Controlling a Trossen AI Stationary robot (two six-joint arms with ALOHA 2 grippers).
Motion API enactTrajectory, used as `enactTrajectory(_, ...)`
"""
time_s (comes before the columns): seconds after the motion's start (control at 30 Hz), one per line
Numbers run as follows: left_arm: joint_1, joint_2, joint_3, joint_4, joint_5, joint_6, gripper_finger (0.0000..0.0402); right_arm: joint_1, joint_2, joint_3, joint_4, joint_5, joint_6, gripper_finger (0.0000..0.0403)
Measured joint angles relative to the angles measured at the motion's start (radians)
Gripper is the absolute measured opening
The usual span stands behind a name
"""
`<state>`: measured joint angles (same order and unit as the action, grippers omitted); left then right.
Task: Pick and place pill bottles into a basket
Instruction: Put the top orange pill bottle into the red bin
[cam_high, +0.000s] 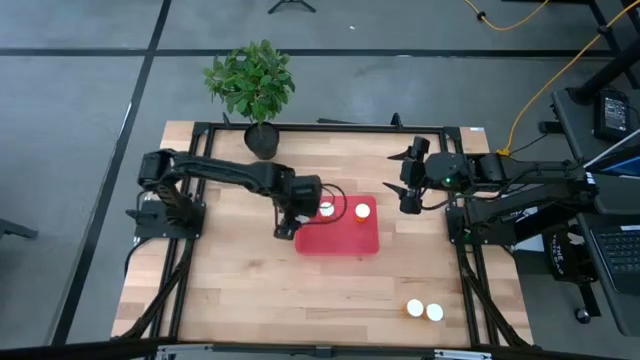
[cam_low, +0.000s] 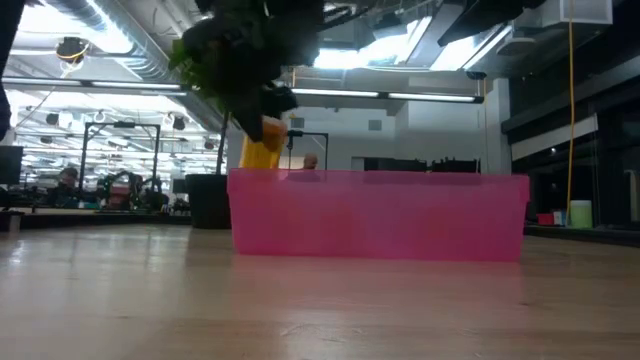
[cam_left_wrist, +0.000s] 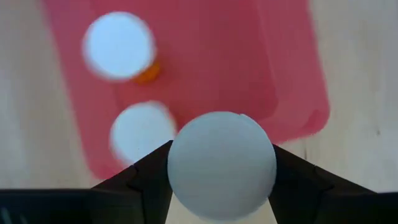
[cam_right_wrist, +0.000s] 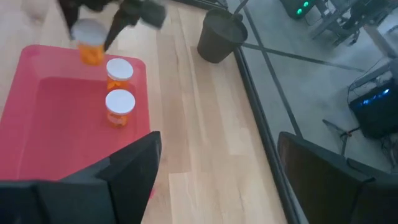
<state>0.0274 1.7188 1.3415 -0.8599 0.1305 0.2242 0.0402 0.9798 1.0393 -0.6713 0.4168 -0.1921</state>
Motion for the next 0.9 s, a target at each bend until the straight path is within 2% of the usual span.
enactTrajectory(0.27,-0.063,0.068,0.0,0.19,0.074,0.013,0.0212,0.0,0.0,0.0,-0.079,0.0,0.071,0.0323)
enactTrajectory(0.67,-0.064,0.142,0.0,0.229,0.126,0.025,0.0221,0.001,0.0,0.0,-0.079,-0.019,0.093,0.0323)
enactTrajectory(0.9,-0.05,0.151,0.0,0.235,0.082,0.048,0.0239,0.019,0.0,0.0,-0.082,-0.027,0.105,0.0323)
